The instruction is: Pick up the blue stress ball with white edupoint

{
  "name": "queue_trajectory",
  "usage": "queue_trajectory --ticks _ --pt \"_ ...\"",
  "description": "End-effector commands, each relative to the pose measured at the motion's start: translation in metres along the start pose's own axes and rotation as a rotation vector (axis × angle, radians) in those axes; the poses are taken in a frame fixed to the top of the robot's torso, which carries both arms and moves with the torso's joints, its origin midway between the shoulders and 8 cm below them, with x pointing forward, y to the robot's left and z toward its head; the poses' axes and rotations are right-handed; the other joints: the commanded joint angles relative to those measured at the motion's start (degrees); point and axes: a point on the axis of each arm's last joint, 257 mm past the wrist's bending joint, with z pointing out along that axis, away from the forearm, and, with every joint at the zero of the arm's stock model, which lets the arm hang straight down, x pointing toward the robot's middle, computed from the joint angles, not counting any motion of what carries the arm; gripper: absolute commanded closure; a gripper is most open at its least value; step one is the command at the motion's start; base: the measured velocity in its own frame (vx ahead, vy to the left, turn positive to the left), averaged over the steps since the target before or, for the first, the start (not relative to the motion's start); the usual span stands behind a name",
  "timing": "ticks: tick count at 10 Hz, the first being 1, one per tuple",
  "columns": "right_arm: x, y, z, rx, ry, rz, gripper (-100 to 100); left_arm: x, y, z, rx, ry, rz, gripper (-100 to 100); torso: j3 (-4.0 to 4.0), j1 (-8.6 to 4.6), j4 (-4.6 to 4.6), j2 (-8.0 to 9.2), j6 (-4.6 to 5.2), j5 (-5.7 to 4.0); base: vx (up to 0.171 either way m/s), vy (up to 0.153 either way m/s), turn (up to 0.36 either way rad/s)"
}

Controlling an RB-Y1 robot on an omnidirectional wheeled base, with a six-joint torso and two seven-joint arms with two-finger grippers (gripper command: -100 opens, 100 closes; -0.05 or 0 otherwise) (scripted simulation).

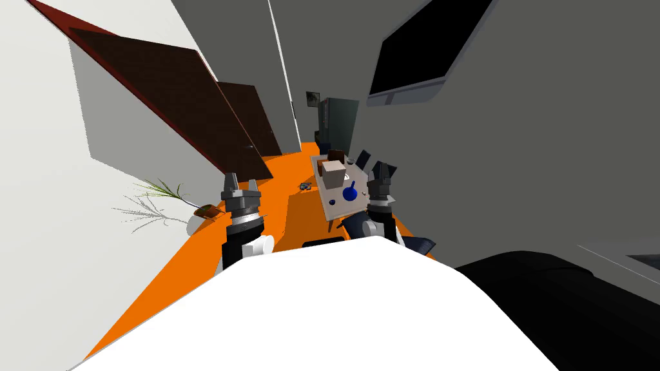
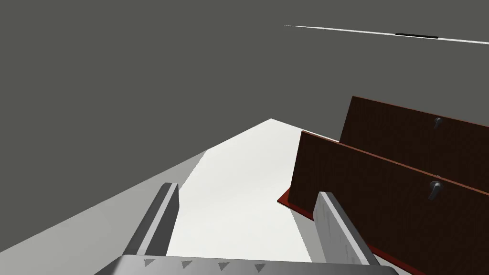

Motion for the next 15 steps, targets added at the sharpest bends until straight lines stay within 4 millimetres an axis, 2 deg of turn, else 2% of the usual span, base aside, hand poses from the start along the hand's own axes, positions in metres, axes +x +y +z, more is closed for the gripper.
queue_trajectory --ticks 1,3,5,6,9,10,11,12,14,15 --pt "0.008 -0.014 -0.004 0.039 0.041 -0.038 -100 0.0 0.0 0.0 0.0 0.0 0.0 0 0.0 0.0 0.0 0.0 0.0 0.0 -0.005 0.013 0.09" --pt "0.019 -0.037 -0.011 0.098 0.097 -0.094 -100 0.0 0.0 0.0 0.0 0.0 0.0 0 0.01 0.05 0.0 0.02 0.0 0.01 -0.009 0.018 0.082" --pt "0.031 -0.068 -0.023 0.178 0.171 -0.173 -100 0.0 0.0 0.0 0.0 0.0 0.0 0 0.02 0.05 0.0 0.03 -0.01 0.01 -0.012 0.019 0.1" --pt "0.031 -0.068 -0.023 0.178 0.171 -0.173 -100 0.0 0.0 0.0 0.0 0.0 0.0 0 0.03 0.08 0.01 0.05 -0.01 0.02 -0.009 0.015 0.04" --pt "0.048 -0.125 -0.053 0.314 0.31 -0.332 -100 0.0 0.0 0.0 0.0 0.0 0.0 0 0.01 0.04 0.0 0.01 -0.02 0.01 -0.009 0.019 0.144" --pt "0.047 -0.131 -0.056 0.332 0.313 -0.333 -100 0.0 0.0 0.0 0.0 0.0 0.0 0 0.01 0.08 0.0 0.01 -0.03 0.02 -0.006 0.02 0.043" --pt "0.051 -0.153 -0.07 0.387 0.367 -0.398 -100 0.0 0.0 0.0 0.0 0.0 0.0 0 0.02 0.06 0.0 0.03 0.03 0.02 -0.006 0.024 0.097" --pt "0.051 -0.155 -0.071 0.39 0.368 -0.398 -100 0.0 0.0 0.0 0.0 0.0 0.0 0 0.02 0.06 0.0 0.03 -0.01 0.01 -0.007 0.013 0.054" --pt "0.054 -0.2 -0.106 0.491 0.486 -0.534 -100 0.0 0.0 0.0 0.0 0.0 0.0 0 0.01 0.06 0.0 0.01 -0.01 0.01 -0.009 0.026 0.178" --pt "0.052 -0.204 -0.109 0.51 0.49 -0.543 -100 0.0 0.0 0.0 0.0 0.0 0.0 0 0.01 0.09 0.0 0.02 -0.02 0.02 -0.008 0.023 0.07"
